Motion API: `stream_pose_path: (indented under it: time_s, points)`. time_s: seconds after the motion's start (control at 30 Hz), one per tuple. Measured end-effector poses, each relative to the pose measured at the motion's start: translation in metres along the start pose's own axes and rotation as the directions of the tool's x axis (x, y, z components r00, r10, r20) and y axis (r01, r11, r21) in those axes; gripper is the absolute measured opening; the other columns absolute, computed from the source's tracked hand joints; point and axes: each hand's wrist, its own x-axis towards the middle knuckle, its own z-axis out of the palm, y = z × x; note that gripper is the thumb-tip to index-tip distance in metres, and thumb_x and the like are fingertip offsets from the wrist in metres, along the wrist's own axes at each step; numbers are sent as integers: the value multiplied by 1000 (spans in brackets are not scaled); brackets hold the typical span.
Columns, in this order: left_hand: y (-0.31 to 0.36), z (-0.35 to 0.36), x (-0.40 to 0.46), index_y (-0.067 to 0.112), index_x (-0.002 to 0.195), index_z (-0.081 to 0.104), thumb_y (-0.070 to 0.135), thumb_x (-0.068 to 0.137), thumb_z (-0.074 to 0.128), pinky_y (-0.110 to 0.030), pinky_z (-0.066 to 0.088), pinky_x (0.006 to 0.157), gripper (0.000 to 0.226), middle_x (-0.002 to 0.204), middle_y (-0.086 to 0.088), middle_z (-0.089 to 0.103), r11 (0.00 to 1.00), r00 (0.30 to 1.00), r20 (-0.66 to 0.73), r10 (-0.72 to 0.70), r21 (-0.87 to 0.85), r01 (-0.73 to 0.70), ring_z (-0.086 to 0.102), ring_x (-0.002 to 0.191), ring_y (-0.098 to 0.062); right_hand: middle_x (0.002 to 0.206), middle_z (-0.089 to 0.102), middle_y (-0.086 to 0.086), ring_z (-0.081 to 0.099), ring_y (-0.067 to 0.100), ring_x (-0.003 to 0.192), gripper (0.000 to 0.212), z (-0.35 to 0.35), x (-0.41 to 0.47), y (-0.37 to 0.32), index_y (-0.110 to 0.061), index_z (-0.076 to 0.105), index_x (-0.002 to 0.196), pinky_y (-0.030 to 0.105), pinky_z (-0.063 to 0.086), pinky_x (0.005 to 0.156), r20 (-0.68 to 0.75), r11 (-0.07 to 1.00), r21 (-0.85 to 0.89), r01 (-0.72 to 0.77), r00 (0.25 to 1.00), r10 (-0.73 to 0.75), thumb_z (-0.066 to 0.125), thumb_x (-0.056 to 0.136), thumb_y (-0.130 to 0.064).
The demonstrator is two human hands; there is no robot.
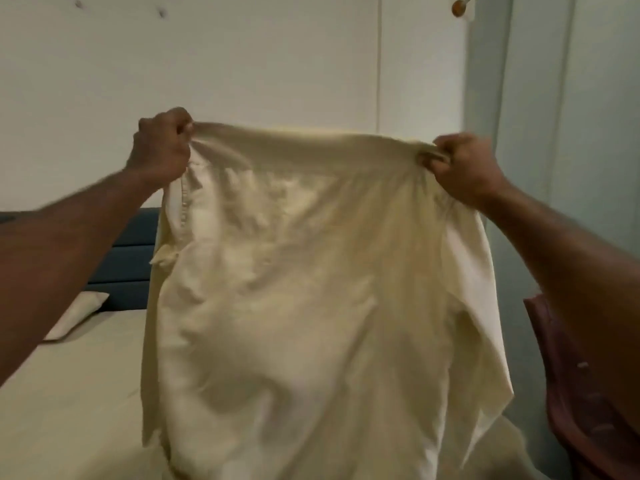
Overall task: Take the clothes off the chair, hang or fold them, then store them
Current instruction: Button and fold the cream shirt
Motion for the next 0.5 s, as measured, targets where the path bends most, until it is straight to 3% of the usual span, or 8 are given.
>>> stream_pose_path:
  time_s: [0.07,0.13,0.2,0.27,0.33,0.4,0.5]
  points:
    - [6,1,-3,16,111,64,18,104,40,-43,48,84,25,113,-20,66,991,981,-146,-127,-65,118,62,104,-40,72,59,3,59,31,80,16,4,0,-9,-14,60,83,39,44,68,-185,992,121,46,983,-23,57,96,-23]
    - [15,-1,-5,17,113,63,15,104,35,-38,45,79,29,116,-17,65,974,962,-175,-211,-123,191,61,105,-37,82,62,6,58,33,82,14,5,-5,-14,-15,60,93,41,47,69,-207,992,110,63,978,-39,52,99,-26]
    - [14,-6,-11,16,112,59,16,104,32,-36,40,72,28,112,-17,64,977,949,-243,-203,-115,179,60,99,-36,79,58,11,55,36,73,24,1,-14,-14,-16,56,93,38,43,60,-277,995,-87,40,959,-63,52,101,-38]
    - [6,-20,-19,12,109,56,19,103,33,-38,36,68,25,97,-19,61,995,951,-295,-94,-67,77,55,85,-35,70,51,11,48,33,65,45,-12,-22,-10,-13,53,84,37,41,57,-304,978,-206,22,949,-86,53,98,-56]
    - [-9,-32,-22,8,103,55,19,101,35,-39,37,67,23,87,-16,57,994,965,-251,76,-61,-94,51,71,-22,61,43,9,42,27,60,67,-26,-25,-5,-7,48,69,35,37,55,-172,988,-122,97,978,-117,54,89,-70]
    - [-20,-47,-25,7,99,58,17,101,39,-33,40,70,21,86,-11,56,980,978,-132,160,-95,-173,48,68,-1,55,32,4,31,17,56,80,-41,-27,-3,-1,43,61,33,27,50,13,991,52,120,993,-121,59,82,-76]
    - [-25,-67,-23,16,91,60,19,105,46,-21,37,61,20,79,-5,51,975,986,107,131,-194,-109,43,66,-8,57,26,3,25,14,51,72,-57,-29,-2,1,40,55,28,18,45,92,972,190,137,983,-157,69,89,-55]
